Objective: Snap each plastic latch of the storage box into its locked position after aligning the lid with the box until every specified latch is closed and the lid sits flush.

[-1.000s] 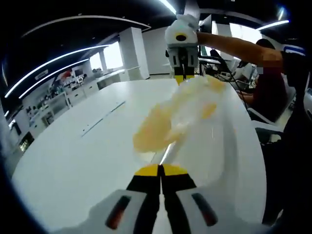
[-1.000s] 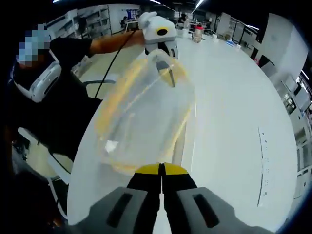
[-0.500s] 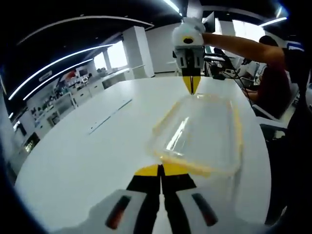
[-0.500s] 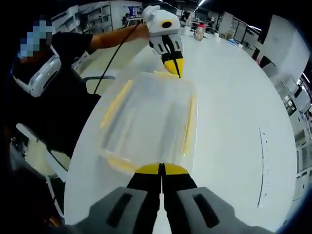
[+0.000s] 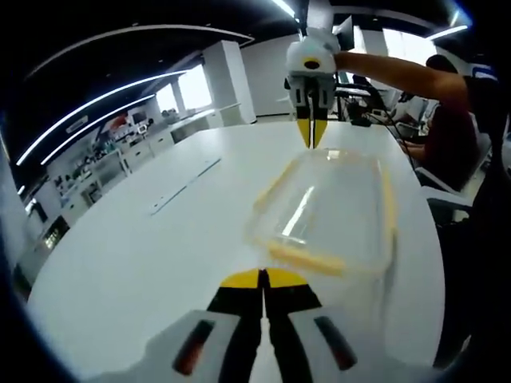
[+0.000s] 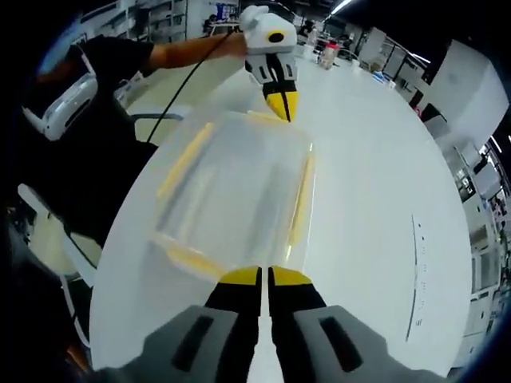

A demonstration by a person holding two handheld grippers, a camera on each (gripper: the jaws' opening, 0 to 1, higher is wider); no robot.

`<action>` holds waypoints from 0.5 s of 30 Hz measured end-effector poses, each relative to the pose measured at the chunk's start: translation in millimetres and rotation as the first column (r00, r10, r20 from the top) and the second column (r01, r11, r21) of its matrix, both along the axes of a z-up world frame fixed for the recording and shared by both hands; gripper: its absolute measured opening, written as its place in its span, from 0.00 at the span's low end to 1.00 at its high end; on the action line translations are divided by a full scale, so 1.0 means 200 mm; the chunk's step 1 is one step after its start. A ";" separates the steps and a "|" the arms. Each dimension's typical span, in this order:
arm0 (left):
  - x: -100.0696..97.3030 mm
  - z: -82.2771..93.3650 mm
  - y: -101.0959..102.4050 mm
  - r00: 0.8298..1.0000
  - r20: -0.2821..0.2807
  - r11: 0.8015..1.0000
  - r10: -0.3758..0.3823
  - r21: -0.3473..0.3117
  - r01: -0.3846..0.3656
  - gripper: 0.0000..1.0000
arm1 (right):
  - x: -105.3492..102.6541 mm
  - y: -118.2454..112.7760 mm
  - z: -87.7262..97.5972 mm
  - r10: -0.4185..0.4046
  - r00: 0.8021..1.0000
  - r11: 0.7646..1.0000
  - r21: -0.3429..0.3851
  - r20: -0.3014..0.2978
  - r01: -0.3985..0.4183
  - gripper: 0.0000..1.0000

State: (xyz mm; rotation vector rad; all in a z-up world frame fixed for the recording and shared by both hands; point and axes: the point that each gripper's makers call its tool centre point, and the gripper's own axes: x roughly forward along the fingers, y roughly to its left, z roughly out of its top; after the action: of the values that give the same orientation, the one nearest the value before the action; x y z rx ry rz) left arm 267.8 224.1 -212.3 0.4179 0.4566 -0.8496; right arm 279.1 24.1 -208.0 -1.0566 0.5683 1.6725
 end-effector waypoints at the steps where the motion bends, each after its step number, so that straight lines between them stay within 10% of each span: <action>1: -0.01 0.00 0.00 1.000 -0.002 1.000 -0.003 0.002 0.003 0.00 | 0.00 -0.01 0.00 0.000 1.000 1.000 0.001 0.002 0.000 0.02; 15: -0.05 0.00 0.01 0.999 0.017 0.998 -0.041 -0.045 0.041 0.16 | 0.02 -0.12 0.03 -0.010 0.999 0.999 0.040 0.035 0.009 0.17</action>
State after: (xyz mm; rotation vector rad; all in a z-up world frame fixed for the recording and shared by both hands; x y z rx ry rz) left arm 258.7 226.0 -211.6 0.3928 0.4142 -0.8942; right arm 283.1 -0.8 -201.1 -1.0507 0.5141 1.6471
